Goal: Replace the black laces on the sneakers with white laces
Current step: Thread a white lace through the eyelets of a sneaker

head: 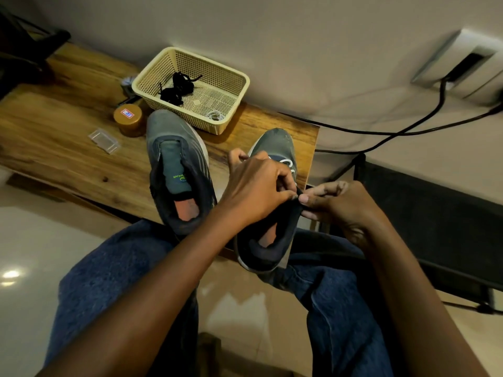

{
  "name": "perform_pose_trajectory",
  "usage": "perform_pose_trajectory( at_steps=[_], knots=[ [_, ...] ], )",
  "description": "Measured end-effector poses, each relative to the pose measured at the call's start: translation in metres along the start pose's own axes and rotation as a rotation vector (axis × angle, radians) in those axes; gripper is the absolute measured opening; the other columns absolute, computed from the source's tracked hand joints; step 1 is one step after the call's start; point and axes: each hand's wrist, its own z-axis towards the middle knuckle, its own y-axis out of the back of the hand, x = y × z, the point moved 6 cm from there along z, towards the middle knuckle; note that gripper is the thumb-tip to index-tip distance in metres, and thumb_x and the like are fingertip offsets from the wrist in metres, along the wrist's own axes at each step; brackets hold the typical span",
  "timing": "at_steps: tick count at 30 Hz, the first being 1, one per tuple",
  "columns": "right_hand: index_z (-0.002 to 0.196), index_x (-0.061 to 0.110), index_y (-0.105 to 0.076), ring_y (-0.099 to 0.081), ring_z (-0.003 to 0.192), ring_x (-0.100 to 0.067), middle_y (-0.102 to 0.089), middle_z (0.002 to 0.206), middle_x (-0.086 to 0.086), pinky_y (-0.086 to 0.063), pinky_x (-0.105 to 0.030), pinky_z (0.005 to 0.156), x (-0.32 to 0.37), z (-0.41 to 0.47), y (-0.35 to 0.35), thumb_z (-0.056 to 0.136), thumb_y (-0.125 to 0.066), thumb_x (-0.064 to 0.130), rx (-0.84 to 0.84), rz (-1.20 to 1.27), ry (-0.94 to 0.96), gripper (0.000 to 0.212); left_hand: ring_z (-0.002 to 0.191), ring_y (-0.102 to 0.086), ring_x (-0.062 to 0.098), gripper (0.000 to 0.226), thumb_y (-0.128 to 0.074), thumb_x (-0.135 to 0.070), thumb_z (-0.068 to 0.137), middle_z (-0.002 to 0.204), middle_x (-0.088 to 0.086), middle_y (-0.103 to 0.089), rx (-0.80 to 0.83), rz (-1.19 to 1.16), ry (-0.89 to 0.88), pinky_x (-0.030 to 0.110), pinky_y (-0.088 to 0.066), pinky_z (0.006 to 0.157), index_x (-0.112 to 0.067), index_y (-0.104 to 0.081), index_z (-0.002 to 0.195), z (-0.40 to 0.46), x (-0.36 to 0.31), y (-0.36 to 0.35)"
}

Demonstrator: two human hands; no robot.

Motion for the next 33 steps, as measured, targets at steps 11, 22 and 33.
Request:
perform_pose_trajectory(
  at_steps=[11, 22, 33],
  knots=[
    [0.1, -0.016, -0.063, -0.066, 0.06, -0.011, -0.066, 0.089, -0.022, -0.054, -0.016, 0.054, -0.0013, 0.0017, -0.0003, 0.079, -0.07, -0.005, -0.026, -0.014, 0.006, 0.025, 0.072, -0.045, -0.017, 0.025, -0.071, -0.03, 0.079, 0.064, -0.023, -0.06, 0.043, -0.138, -0.006, 0.026, -0.012, 0.075, -0.037, -0.05, 0.066, 0.0027, 0.0062, -0.003],
    [0.088, -0.013, -0.064, -0.065, 0.064, -0.014, -0.065, 0.079, -0.017, -0.057, -0.018, 0.058, -0.0007, 0.0005, -0.0001, 0.083, -0.064, -0.007, 0.003, -0.015, 0.019, 0.008, 0.071, -0.047, -0.013, 0.026, -0.073, -0.034, 0.078, 0.058, -0.024, -0.055, 0.08, -0.173, -0.072, 0.024, -0.015, 0.077, -0.037, -0.049, 0.068, 0.0048, 0.0061, -0.006],
    [0.087, -0.014, -0.064, -0.063, 0.065, -0.02, -0.064, 0.077, -0.019, -0.058, -0.019, 0.059, -0.0029, 0.0018, 0.0007, 0.082, -0.066, -0.006, -0.025, -0.068, 0.025, 0.009, 0.08, -0.054, -0.011, 0.021, -0.071, -0.044, 0.071, 0.062, -0.026, -0.06, 0.126, -0.255, -0.075, 0.023, -0.016, 0.077, -0.034, -0.053, 0.068, 0.006, 0.0031, -0.0064]
  ],
)
